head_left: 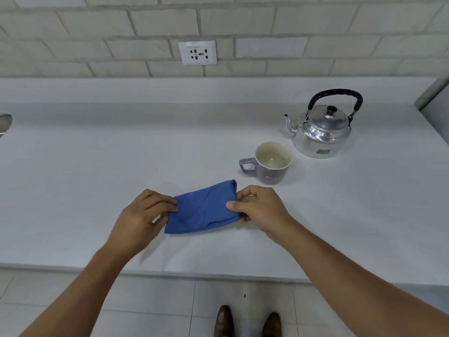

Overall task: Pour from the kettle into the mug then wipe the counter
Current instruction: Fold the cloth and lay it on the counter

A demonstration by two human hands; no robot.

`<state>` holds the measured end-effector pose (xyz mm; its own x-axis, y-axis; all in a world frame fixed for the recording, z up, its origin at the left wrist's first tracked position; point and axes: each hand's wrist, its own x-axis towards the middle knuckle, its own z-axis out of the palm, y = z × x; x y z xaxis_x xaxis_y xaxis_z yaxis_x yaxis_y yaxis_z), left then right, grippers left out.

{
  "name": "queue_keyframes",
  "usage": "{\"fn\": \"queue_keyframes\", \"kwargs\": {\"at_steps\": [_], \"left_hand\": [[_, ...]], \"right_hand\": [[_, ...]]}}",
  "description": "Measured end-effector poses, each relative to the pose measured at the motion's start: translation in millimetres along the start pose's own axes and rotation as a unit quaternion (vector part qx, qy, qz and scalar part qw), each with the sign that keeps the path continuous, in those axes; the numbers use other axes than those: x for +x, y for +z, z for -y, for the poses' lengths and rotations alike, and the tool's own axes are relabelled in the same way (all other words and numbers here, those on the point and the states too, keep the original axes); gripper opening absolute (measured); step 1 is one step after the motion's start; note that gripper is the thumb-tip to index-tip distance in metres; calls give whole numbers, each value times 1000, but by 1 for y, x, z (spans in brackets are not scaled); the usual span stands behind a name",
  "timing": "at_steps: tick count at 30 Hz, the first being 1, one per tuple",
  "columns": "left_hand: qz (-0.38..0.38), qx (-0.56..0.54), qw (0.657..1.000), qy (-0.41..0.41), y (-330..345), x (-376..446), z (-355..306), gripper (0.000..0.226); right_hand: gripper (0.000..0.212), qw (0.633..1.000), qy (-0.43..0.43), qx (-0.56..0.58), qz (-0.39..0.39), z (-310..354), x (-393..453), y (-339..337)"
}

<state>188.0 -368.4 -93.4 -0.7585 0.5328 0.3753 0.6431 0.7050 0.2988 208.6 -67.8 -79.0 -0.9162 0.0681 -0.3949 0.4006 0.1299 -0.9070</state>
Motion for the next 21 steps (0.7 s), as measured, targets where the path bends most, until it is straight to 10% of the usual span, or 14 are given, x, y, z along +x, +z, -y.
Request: {"fn": "queue_keyframes", "kwargs": {"at_steps": [8, 21], "left_hand": [[29, 39, 997, -64, -20, -5, 77, 28], [98, 23, 993, -63, -2, -14, 106, 25]], "right_hand": [[22, 997, 39, 64, 1, -13, 27, 91], [44, 988, 3, -144, -53, -20, 46, 106]]}}
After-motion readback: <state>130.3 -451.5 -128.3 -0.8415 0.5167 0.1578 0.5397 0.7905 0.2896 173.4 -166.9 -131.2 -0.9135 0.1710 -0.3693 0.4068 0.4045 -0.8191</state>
